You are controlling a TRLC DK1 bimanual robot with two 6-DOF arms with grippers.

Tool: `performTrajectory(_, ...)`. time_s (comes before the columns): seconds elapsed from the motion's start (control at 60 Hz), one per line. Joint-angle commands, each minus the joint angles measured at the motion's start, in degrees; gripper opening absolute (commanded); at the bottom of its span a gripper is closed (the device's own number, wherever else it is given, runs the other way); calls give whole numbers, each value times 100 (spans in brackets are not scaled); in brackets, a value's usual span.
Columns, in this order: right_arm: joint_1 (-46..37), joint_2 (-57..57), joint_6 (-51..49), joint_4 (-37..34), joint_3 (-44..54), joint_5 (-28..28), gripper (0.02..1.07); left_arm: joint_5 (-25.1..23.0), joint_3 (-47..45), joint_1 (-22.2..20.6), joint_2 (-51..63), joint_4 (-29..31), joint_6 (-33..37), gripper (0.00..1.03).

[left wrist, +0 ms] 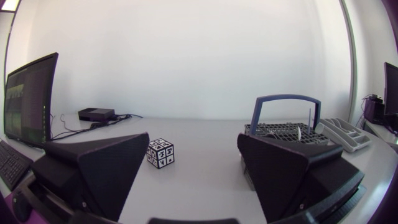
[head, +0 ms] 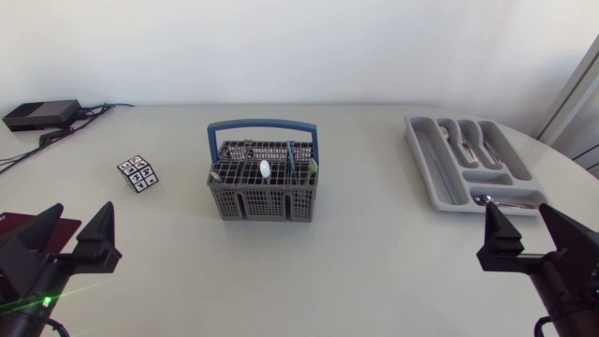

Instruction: Transfer all utensils from the basket to the drawer tray.

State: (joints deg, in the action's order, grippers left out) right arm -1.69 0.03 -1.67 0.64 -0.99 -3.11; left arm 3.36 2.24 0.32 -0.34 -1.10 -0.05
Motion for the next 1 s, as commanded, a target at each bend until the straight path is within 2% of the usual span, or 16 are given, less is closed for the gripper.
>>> performTrajectory(0.0,73,-30,79,-12,117,13,103,25,-224,-49,-45,49,-118,99)
performTrajectory(0.8,266,-3,44,-21,-103,-31,103,25,110,3,-19,49,-82,99)
performTrajectory(0.983,433,454,44,67,-402,-66,103,25,462,-84,588,-162,-74,99)
